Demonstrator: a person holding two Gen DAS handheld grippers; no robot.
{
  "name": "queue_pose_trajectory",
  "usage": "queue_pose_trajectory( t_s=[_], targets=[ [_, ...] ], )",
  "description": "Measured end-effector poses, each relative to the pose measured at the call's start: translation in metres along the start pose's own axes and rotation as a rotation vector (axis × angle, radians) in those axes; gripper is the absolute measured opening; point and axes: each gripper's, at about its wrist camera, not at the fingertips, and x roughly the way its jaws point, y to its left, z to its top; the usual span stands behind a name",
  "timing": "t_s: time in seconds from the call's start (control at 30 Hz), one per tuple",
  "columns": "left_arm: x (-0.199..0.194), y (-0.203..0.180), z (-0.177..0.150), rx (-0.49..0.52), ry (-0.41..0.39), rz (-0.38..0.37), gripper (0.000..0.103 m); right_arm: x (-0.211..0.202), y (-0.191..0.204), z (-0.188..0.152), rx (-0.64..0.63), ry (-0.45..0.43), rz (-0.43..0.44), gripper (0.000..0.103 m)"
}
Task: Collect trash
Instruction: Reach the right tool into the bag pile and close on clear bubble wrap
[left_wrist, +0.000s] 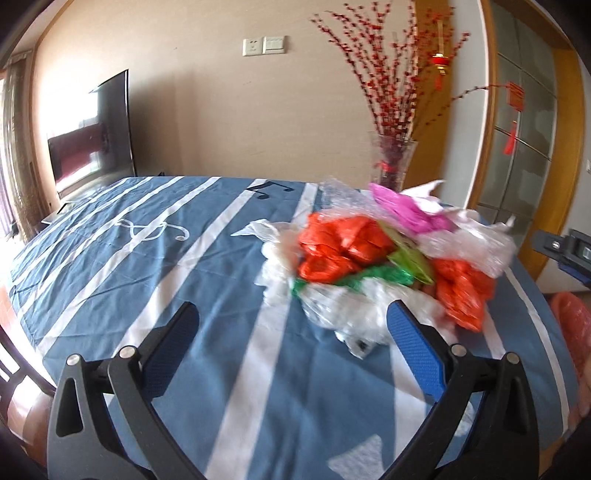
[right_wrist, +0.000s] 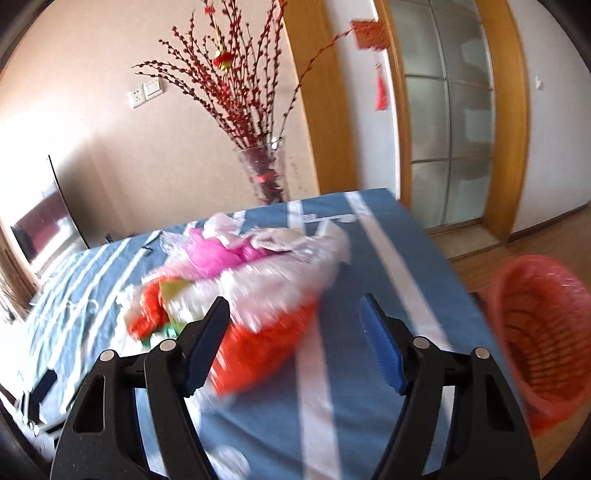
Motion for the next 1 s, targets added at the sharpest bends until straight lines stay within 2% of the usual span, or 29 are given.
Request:
queue_pose_trajectory(
  t_s=[0.17, 0.23, 0.27, 0.33, 0.37, 0.4, 0.57, 0.73, 1.0],
  targets=[
    [0.016, 0.001, 0.006, 0.012, 0.004, 0.007, 0.099, 0.045, 0.01, 0.009, 0.019, 0.057, -0.007, 0.07],
    [0.02, -0.001, 0.007, 0.022, 0.009, 0.002, 0.098, 0.058, 0.009, 0.009, 0.022, 0.107, -0.009, 0.048],
    [0.021, -0.002, 0.007, 0.026, 0.011, -0.002, 0.097, 0.064, 0.008, 0.007, 0.025, 0.135, 0.0, 0.041],
    [0.024, -0.006, 0.009, 0.033, 0.014, -0.013, 0.096, 0.064, 0.004, 0.003, 0.025, 0.149, 0.002, 0.02],
    [0.026, -0.008, 0.008, 0.037, 0.015, -0.017, 0.095, 0.063, 0.004, 0.002, 0.023, 0.146, 0.0, 0.016],
    [0.027, -0.01, 0.009, 0.04, 0.016, -0.025, 0.095, 0.061, 0.002, 0.0, 0.021, 0.144, 0.002, 0.008],
    [0.031, -0.025, 0.01, 0.057, 0.035, -0.08, 0.088, 0.045, -0.011, -0.01, 0.026, 0.12, 0.007, 0.003],
    [0.038, -0.044, 0.008, 0.097, 0.064, -0.127, 0.078, 0.02, -0.029, -0.022, 0.016, 0.07, -0.043, 0.002],
    [0.061, -0.075, 0.002, 0.16, 0.131, -0.155, 0.077, -0.016, -0.071, -0.03, 0.069, 0.018, -0.1, 0.002]
  ],
)
